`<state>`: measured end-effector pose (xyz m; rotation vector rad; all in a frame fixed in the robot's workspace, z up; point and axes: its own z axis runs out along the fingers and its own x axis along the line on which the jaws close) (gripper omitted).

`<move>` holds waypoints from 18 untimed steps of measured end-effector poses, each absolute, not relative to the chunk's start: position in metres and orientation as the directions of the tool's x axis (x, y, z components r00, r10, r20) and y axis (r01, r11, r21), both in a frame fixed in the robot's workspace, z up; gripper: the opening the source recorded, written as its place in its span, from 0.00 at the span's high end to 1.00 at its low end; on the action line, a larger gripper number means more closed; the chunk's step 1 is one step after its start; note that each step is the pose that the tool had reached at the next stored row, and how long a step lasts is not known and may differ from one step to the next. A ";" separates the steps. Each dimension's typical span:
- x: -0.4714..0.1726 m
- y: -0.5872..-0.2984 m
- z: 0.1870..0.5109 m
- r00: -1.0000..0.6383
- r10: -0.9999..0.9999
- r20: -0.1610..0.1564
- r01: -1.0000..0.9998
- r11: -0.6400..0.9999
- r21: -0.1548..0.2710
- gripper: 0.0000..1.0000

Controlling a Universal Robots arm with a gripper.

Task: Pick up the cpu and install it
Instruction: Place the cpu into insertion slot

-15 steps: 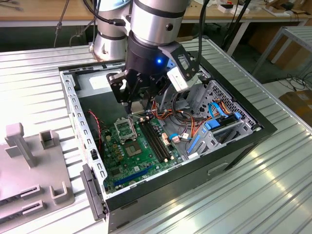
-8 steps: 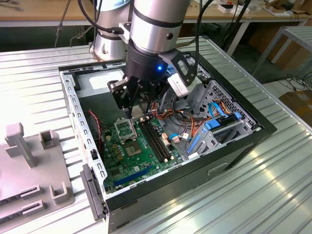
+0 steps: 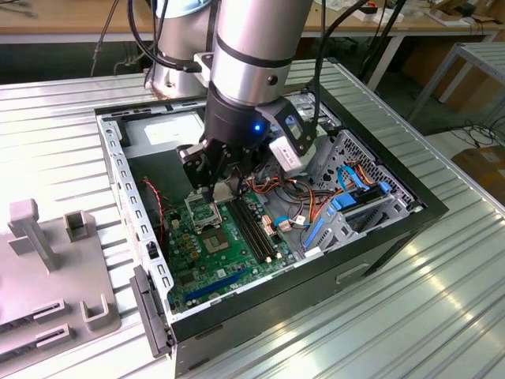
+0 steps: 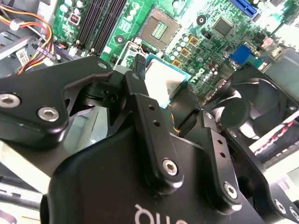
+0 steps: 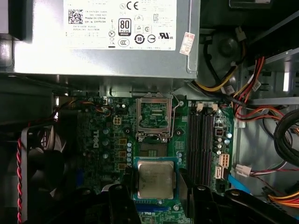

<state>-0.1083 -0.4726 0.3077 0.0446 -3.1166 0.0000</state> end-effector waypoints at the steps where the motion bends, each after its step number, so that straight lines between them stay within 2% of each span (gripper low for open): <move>1: -0.108 -0.473 0.306 -0.999 -0.025 0.025 -0.025 1.000 0.000 0.53; 18: -0.108 -0.483 0.271 -1.000 0.013 0.025 0.013 1.000 0.000 0.53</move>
